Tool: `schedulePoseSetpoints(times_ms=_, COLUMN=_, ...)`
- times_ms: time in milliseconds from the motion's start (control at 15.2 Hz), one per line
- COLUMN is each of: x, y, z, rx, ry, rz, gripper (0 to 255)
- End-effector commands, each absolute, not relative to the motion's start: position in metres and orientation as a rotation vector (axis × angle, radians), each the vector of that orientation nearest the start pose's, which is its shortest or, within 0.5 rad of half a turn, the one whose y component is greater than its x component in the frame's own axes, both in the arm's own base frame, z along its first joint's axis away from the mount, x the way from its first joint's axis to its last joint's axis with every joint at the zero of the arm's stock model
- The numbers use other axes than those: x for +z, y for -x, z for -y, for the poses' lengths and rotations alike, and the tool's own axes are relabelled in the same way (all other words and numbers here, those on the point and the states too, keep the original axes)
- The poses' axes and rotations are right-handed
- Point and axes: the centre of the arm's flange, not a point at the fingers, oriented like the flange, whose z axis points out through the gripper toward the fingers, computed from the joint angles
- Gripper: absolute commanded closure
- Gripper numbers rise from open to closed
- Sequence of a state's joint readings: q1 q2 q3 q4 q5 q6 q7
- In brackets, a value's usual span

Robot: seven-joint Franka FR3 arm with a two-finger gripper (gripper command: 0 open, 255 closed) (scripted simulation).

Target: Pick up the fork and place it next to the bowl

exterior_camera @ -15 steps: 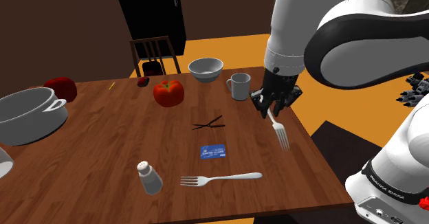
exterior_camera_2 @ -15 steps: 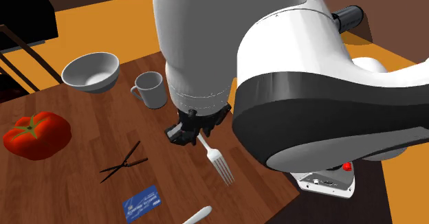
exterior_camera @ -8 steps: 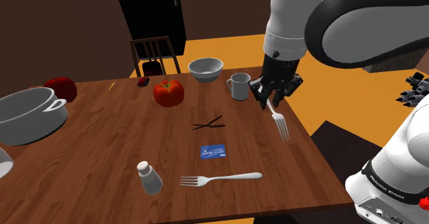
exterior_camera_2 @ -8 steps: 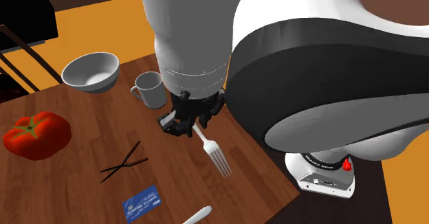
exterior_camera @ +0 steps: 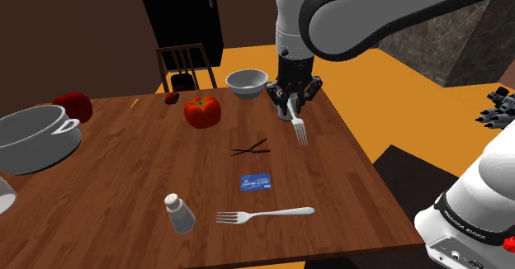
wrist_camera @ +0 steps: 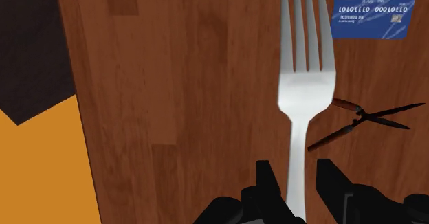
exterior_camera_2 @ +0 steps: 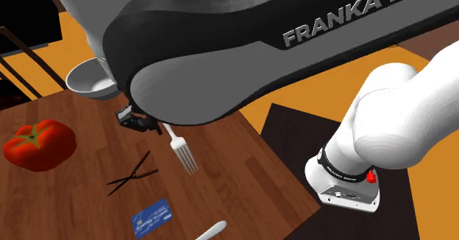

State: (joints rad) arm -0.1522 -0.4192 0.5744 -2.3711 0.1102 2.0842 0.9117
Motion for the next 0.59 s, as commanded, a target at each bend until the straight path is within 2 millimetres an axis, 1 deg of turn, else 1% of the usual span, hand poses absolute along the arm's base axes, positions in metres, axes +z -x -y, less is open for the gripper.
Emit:
schedulePoseSetpoints(times_ms=0, x=0.464, y=-0.429, z=-0.199, rx=-0.218, ry=3.057, rz=-0.9, gripper=255)
schedulePoseSetpoints(times_ms=528, x=0.464, y=-0.534, z=-0.206, rx=-0.218, ry=3.057, rz=-0.9, gripper=255)
